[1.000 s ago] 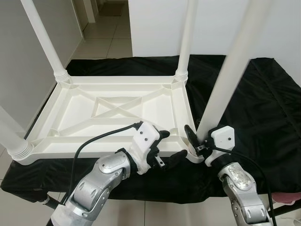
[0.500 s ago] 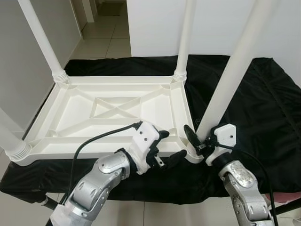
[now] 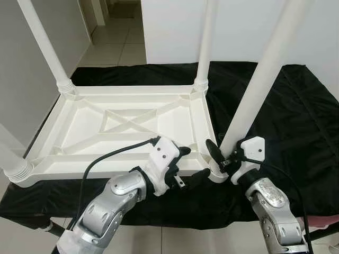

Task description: Building children table

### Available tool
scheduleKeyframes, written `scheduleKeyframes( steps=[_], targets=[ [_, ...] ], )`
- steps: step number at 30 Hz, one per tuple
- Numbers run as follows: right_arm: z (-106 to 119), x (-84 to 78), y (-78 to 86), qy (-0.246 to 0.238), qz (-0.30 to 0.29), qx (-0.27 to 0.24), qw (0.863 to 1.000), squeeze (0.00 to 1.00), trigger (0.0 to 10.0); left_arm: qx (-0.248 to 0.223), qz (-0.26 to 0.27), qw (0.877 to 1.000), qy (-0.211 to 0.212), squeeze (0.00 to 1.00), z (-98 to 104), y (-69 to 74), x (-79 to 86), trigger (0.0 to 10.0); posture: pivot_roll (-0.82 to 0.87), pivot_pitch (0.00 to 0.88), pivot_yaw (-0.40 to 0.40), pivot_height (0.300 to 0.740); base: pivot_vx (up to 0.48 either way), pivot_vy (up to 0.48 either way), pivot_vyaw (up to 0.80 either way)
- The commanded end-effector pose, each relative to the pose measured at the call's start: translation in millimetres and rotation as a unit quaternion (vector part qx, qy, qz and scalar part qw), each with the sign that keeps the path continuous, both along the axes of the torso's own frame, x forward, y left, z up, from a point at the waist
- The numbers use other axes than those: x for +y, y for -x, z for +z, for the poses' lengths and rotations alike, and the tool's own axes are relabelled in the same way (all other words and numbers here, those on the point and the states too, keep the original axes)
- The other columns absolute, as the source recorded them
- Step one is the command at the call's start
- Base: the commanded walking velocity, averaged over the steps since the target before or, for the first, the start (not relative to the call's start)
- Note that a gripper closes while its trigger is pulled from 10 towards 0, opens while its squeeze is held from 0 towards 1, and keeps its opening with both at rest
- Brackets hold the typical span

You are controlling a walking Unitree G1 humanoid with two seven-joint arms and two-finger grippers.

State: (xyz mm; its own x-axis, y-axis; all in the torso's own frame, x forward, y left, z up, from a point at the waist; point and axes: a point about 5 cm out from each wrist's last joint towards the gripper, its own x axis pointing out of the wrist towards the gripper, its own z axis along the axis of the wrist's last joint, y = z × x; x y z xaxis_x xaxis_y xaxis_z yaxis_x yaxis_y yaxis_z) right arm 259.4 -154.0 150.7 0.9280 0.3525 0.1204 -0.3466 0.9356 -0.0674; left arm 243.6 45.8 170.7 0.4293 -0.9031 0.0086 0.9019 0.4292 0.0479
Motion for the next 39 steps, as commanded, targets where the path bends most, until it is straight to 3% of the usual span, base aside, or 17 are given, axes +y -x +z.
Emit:
scheduleKeyframes(
  steps=[1,4,7,16,21,28,35,39],
  targets=[
    [-35.3,1.3,4.8,-0.005,-0.025,0.093,0.995,0.00,10.0,-0.001,0.000,1.000,-0.007,0.00,-0.4,1.7,0.9,10.0,-0.09,0.087,0.082,0.740,0.000,0.000,0.00],
    [-33.0,3.7,4.1,-0.018,-0.051,0.085,0.995,0.00,10.0,-0.001,0.001,1.000,-0.007,0.00,-0.6,1.2,0.8,10.0,-0.09,0.088,0.081,0.740,0.000,0.000,0.00],
    [-26.3,9.1,-0.7,-0.054,-0.120,0.067,0.989,0.00,10.0,-0.008,0.001,1.000,-0.006,0.00,1.1,-2.1,-0.3,10.0,-0.09,0.079,0.086,0.740,0.000,0.000,0.00],
    [-17.5,17.0,-2.4,-0.060,-0.196,0.045,0.978,0.00,10.0,-0.003,0.002,1.000,0.002,0.00,2.0,1.0,-3.0,10.0,-0.10,0.105,0.079,0.740,0.000,0.000,0.00],
    [-16.5,14.3,-3.9,-0.044,-0.196,0.041,0.979,0.00,10.0,-0.005,0.003,1.000,0.004,0.00,3.4,-2.1,-2.8,10.0,-0.10,0.102,0.076,0.740,0.000,0.000,0.00],
    [-14.4,23.2,-6.8,0.034,-0.140,0.016,0.989,0.00,10.0,-0.006,0.003,1.000,0.003,0.00,2.9,-1.6,-3.8,10.0,-0.10,0.099,0.079,0.740,0.000,0.000,0.00],
    [-14.8,25.8,-9.1,0.051,-0.122,0.014,0.991,0.00,10.0,-0.006,0.004,1.000,0.003,0.00,2.6,-1.7,-3.1,10.0,-0.09,0.097,0.071,0.740,0.000,0.000,0.00],
    [-17.8,28.2,-9.4,0.036,-0.127,0.027,0.991,0.00,10.0,-0.007,0.006,1.000,0.001,0.00,1.9,-0.8,-2.7,10.0,-0.08,0.090,0.065,0.740,0.000,0.000,0.00]
  ],
)
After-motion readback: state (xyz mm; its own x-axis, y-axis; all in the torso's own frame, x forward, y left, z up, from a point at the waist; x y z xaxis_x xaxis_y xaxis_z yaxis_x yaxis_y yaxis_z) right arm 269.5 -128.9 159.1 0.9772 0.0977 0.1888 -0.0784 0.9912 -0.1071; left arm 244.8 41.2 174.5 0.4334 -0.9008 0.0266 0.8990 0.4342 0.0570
